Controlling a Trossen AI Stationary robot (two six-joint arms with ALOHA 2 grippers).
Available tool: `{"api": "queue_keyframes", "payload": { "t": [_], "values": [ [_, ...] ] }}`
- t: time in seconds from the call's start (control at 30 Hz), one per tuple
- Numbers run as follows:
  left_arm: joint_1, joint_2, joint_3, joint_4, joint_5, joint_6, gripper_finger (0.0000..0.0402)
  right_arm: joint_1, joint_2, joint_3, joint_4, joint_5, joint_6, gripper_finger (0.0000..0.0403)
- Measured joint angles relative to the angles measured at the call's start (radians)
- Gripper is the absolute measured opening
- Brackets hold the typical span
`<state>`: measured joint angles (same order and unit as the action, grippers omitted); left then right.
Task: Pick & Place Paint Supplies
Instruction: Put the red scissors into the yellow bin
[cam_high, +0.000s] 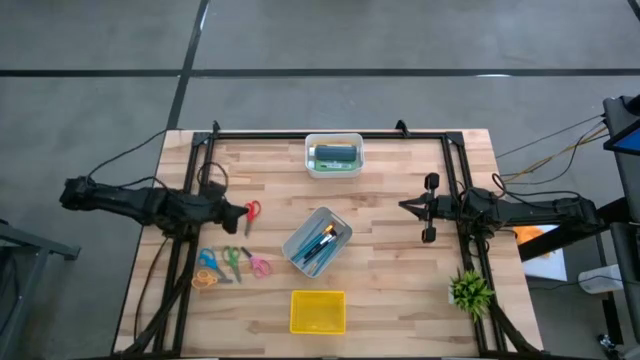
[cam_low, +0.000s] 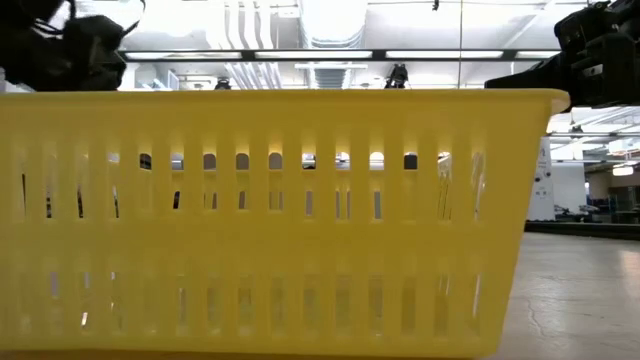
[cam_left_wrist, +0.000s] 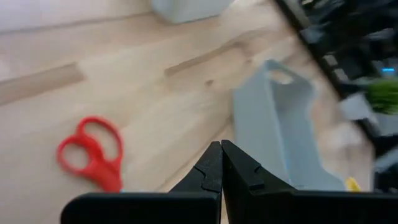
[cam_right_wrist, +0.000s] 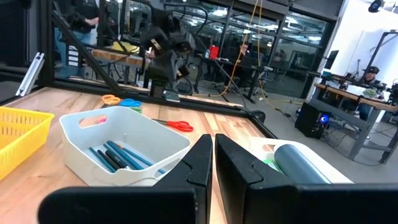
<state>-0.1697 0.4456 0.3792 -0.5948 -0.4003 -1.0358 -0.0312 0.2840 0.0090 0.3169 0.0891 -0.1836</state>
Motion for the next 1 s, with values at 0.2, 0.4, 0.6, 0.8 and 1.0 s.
{"api": "queue_keyframes", "payload": {
  "t": [0.2, 0.4, 0.6, 0.8, 1.0],
  "values": [
    [0.030, 0.266, 0.172, -0.240, 0.000, -0.211, 0.0000, 0.000, 0.000, 0.000, 0.000, 0.000, 0.000, 0.0015],
    [0.092, 0.465, 0.297, -0.466, 0.000, -0.448, 0.0007, 0.000, 0.000, 0.000, 0.000, 0.000, 0.000, 0.0015],
    [0.236, 0.596, 0.337, -0.468, 0.088, -0.380, 0.0064, 0.000, 0.000, 0.000, 0.000, -0.001, 0.000, 0.0015],
    [0.463, 0.657, 0.335, -0.455, 0.184, -0.219, 0.0123, 0.000, 0.000, 0.000, 0.000, -0.001, 0.000, 0.0015],
    [0.580, 0.703, 0.334, -0.400, 0.228, -0.082, 0.0130, 0.000, 0.000, 0.000, 0.000, -0.001, 0.000, 0.0015]
  ]
}}
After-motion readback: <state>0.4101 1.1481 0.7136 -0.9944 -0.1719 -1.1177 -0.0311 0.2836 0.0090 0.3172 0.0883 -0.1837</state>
